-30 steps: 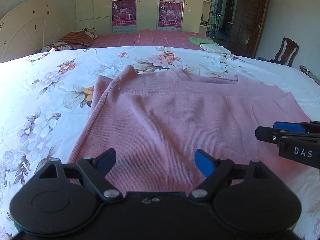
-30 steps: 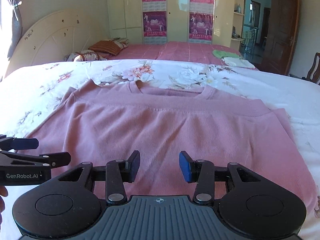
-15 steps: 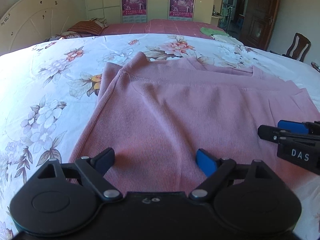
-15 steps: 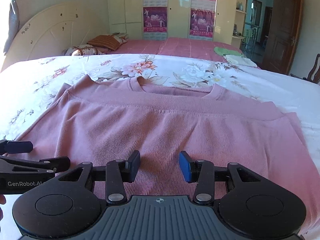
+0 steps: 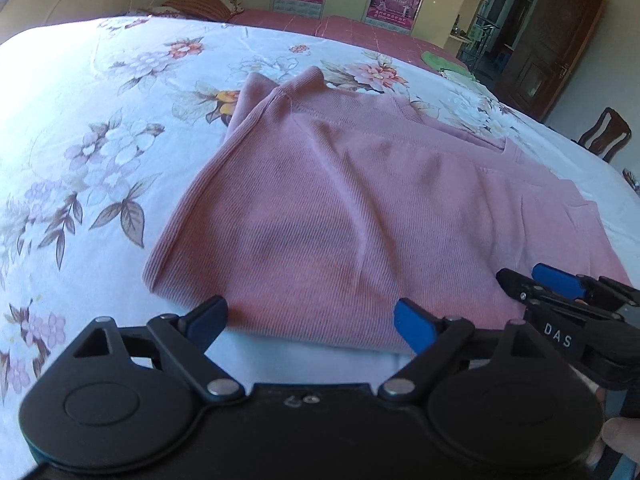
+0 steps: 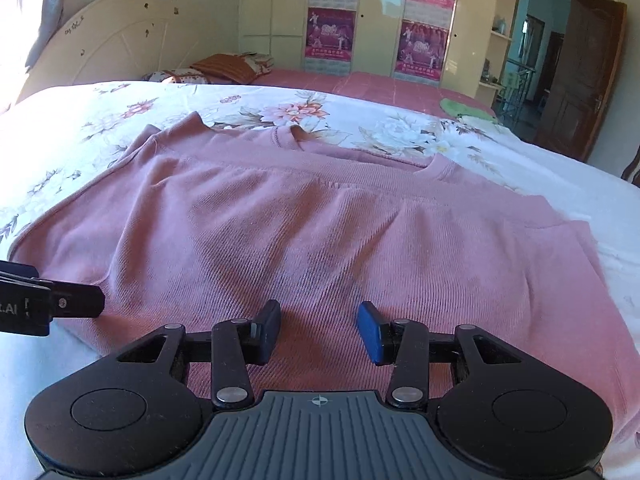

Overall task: Fold small clothes
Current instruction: 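Move the left tool to the side of the folded bundle and grasp it, then lift the held side with the left tool and fold it over the bundle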

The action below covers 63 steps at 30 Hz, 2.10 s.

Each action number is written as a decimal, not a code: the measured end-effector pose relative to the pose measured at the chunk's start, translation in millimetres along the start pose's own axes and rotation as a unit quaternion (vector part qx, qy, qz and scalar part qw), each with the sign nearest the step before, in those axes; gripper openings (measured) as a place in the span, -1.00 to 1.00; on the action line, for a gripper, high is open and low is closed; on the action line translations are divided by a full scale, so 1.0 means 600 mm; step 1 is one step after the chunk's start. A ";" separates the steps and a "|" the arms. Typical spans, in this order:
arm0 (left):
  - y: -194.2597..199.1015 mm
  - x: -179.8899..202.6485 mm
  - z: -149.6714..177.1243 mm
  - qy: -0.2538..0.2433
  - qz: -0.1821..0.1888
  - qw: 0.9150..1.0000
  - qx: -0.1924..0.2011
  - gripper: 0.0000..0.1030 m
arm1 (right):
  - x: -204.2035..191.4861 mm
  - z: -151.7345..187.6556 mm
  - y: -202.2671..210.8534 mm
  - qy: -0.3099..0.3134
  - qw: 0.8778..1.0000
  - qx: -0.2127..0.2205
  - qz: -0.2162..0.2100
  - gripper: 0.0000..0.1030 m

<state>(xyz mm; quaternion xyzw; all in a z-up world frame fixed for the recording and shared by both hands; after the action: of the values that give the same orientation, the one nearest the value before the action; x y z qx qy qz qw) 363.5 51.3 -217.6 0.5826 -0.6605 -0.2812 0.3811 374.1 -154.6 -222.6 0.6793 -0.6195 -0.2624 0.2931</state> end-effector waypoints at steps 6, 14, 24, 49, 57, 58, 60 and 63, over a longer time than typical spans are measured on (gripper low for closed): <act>0.012 -0.023 0.025 0.059 0.027 0.998 -0.016 0.75 | 0.014 0.006 0.013 -0.029 0.999 -0.001 -0.016 -0.16; -0.006 -0.055 0.025 0.188 0.110 0.976 0.019 0.77 | 0.020 0.018 0.019 -0.040 0.999 -0.003 -0.020 -0.16; -0.058 -0.094 0.004 0.296 0.180 0.934 0.088 0.18 | 0.022 0.010 0.023 -0.043 0.999 0.014 -0.024 -0.16; -0.063 -0.129 -0.011 0.323 0.170 0.923 0.121 0.40 | 0.023 -0.019 -0.002 -0.040 0.998 0.018 -0.036 -0.16; -0.104 -0.128 -0.011 0.356 0.180 0.911 0.103 -0.64 | 0.023 -0.029 -0.006 -0.038 0.998 0.025 -0.034 -0.16; -0.102 -0.127 -0.013 0.353 0.176 0.913 0.106 -0.65 | 0.024 -0.032 -0.006 -0.039 0.998 0.027 -0.034 -0.16; -0.098 -0.126 -0.018 0.344 0.165 0.918 0.108 -0.70 | 0.026 -0.039 -0.007 -0.041 0.998 0.033 -0.029 -0.16; -0.089 -0.124 -0.016 0.333 0.164 0.922 0.114 -0.73 | 0.021 -0.039 -0.019 -0.038 0.998 0.027 -0.030 -0.16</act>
<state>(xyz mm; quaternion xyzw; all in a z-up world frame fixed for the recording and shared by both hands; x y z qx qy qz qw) 403.2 116.8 -268.8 0.5659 -0.6090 0.0725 0.5510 399.9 -164.6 -214.4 0.6945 -0.6167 -0.2798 0.2430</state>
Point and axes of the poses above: each gripper's, at about its wrist camera, not at the fingertips, and y roughly against the way its jaws point, x to its right, z to its underside, the point moved 2 cm from there along -y, roughly the way its jaws point, and after that the axes turned 1 degree about -y, right-handed, at the moved point
